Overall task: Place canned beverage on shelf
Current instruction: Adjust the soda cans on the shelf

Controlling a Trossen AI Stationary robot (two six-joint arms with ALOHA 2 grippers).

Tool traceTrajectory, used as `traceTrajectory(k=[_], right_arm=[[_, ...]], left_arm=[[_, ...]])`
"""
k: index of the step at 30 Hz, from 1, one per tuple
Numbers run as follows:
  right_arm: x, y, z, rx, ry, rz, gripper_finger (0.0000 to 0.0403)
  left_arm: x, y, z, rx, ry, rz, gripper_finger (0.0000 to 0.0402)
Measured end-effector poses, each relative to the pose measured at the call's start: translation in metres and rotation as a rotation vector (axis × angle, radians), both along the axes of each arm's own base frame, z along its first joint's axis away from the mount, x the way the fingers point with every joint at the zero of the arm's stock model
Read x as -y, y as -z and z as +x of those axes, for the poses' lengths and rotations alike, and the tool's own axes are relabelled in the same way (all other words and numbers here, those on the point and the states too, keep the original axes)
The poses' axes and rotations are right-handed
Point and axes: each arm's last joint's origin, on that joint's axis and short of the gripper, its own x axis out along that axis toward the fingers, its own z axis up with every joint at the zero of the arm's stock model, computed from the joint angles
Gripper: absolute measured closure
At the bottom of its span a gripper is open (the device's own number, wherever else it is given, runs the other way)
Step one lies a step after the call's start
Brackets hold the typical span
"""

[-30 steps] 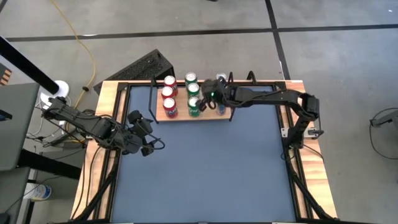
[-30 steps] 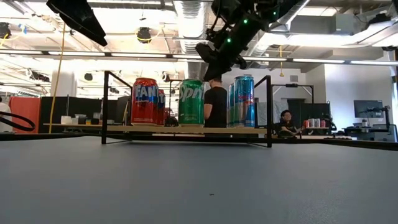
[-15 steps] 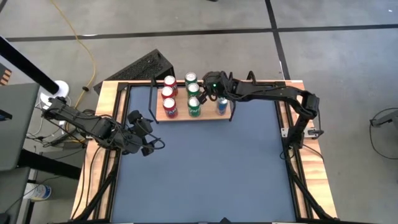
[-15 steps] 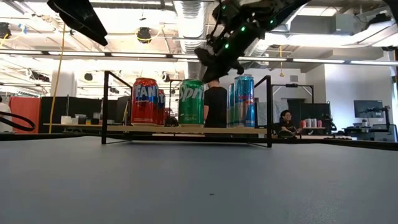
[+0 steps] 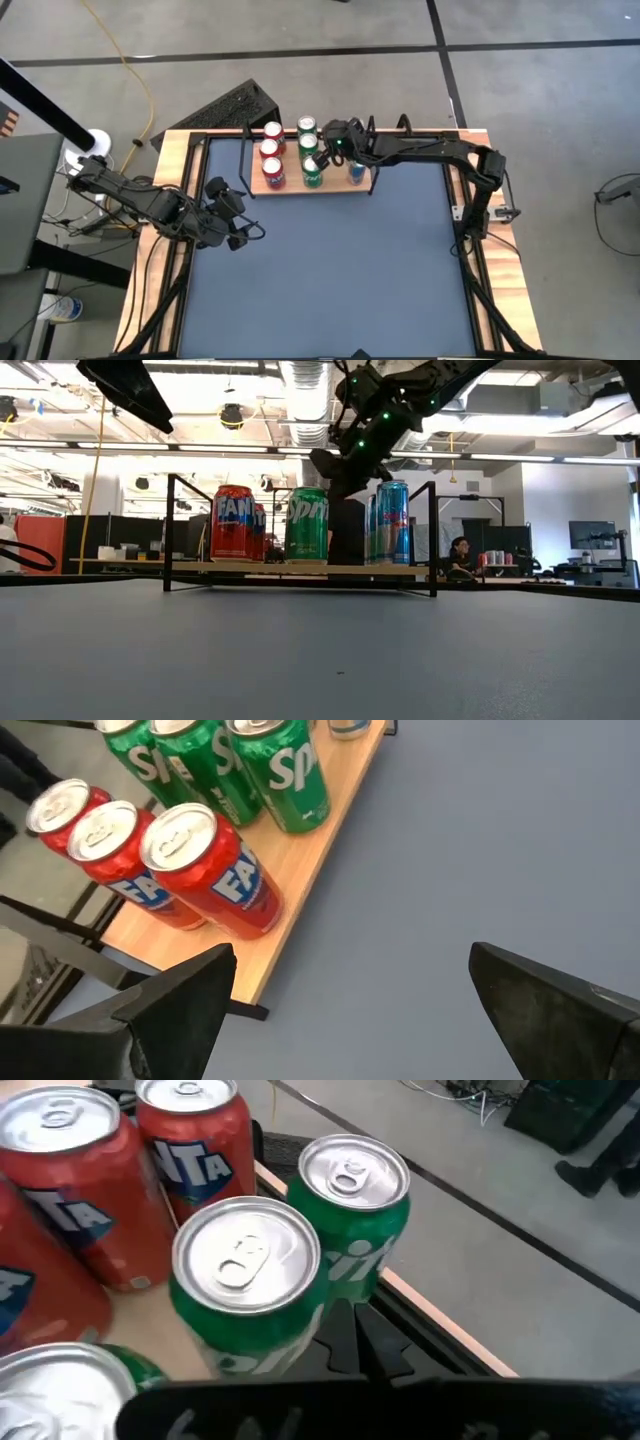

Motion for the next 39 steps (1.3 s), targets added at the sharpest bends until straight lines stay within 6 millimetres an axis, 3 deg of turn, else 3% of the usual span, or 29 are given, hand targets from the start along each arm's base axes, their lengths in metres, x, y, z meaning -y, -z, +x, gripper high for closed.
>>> traceTrajectory(k=[6, 13, 16, 23, 27, 30, 39], right_arm=[[-0.023, -0.021, -0.004, 0.013, -0.082, -0.012, 0.0403], [-0.090, -0.062, -0.022, 0.029, -0.271, -0.058, 0.0403], [-0.118, -0.065, -0.037, 0.058, -0.337, -0.060, 0.0403], [-0.171, -0.034, -0.071, 0.175, -0.381, -0.044, 0.0403], [-0.192, -0.017, -0.081, 0.226, -0.433, -0.038, 0.0403], [-0.201, -0.010, -0.083, 0.237, -0.463, -0.034, 0.0403], [-0.209, 0.004, -0.078, 0.182, -0.457, -0.051, 0.0403]], left_arm=[[-0.001, 0.000, 0.000, -0.001, -0.002, 0.016, 0.0010], [-0.005, 0.002, 0.021, -0.048, 0.104, 0.131, 0.0010], [-0.017, 0.003, 0.039, -0.038, 0.111, 0.153, 0.0010], [-0.041, 0.009, 0.069, -0.036, 0.034, 0.270, 0.0010], [-0.051, 0.017, 0.081, -0.104, 0.108, 0.303, 0.0010], [-0.063, 0.026, 0.090, -0.148, 0.180, 0.276, 0.0010], [-0.111, 0.033, 0.093, -0.162, 0.130, 0.185, 0.0010]])
